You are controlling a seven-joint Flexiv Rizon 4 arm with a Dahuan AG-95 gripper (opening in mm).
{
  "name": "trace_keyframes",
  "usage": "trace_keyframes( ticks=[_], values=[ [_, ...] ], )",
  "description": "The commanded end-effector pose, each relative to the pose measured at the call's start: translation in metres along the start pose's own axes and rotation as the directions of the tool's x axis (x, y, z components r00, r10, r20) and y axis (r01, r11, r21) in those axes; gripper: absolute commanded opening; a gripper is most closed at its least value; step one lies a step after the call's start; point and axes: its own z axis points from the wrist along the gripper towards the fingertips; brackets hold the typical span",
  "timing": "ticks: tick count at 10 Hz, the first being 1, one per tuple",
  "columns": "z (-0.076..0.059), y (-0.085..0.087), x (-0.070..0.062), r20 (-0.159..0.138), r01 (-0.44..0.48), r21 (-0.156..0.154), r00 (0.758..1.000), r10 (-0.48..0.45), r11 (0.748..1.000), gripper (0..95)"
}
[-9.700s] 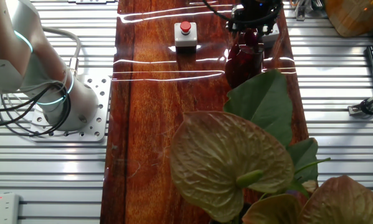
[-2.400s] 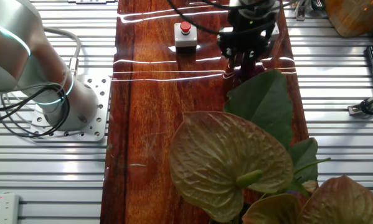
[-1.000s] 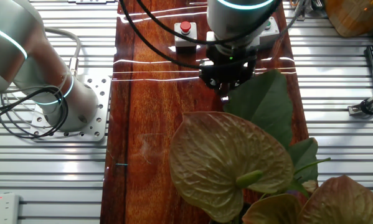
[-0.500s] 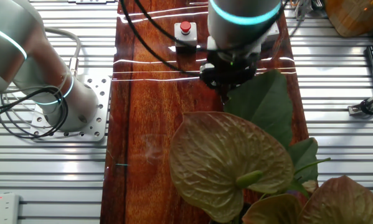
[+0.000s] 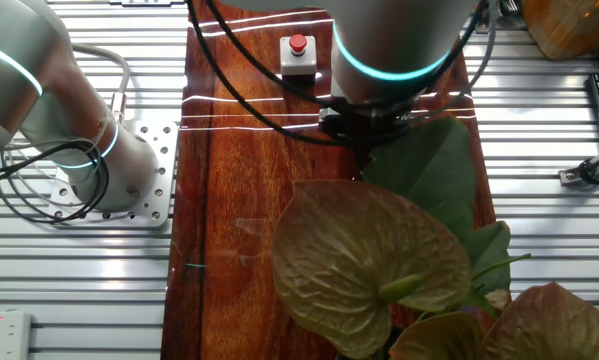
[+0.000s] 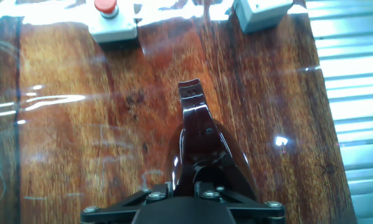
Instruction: Water the plant
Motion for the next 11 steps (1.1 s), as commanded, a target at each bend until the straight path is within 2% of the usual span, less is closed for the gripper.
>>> trace_keyframes(
  ticks=[1, 4, 6, 9, 11],
  values=[
    [-0.0001, -0.0002, -0.0007, 0.033, -0.003, 0.0, 0.999, 0.003, 1.0, 0.0],
    [-0.0009, 0.0002, -0.001, 0.06, -0.018, 0.003, 0.998, 0.017, 1.0, 0.0],
    [-0.0031, 0.0012, -0.0021, 0.068, -0.018, 0.002, 0.998, 0.018, 1.0, 0.0],
    [-0.004, 0.0017, -0.0025, 0.107, -0.021, 0.002, 0.994, 0.021, 1.0, 0.0],
    [-0.0042, 0.0019, -0.0025, 0.148, -0.019, 0.0, 0.989, 0.018, 1.0, 0.0]
  ],
)
